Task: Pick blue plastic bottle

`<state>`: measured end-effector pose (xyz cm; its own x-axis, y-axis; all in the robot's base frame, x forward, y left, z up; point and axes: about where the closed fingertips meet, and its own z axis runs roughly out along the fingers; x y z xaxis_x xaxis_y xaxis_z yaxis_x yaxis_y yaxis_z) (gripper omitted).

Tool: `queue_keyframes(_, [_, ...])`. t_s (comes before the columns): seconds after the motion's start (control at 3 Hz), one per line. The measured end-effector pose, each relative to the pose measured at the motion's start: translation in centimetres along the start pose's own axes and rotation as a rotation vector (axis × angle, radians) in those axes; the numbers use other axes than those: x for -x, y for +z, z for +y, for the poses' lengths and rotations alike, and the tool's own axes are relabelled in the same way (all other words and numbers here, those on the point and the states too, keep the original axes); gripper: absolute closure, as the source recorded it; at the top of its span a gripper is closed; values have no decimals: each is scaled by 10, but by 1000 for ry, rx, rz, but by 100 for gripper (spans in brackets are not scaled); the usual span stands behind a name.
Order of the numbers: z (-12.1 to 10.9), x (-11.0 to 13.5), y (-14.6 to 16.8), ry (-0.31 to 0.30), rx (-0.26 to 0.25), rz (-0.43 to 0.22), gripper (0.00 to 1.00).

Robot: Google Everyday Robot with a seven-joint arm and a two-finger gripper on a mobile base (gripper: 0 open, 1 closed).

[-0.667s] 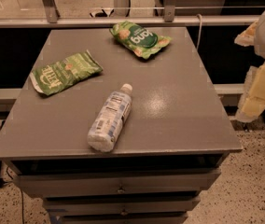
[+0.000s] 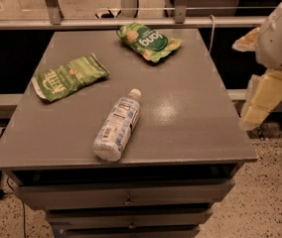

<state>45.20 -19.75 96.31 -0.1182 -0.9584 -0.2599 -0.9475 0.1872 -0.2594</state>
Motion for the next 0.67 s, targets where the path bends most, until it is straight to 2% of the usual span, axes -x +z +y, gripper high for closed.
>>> queue_keyframes(0.33, [-11,40,45,-171,26,-151,0])
queue_keyframes(0.67, [-23,90,80,-376,38,-300,0])
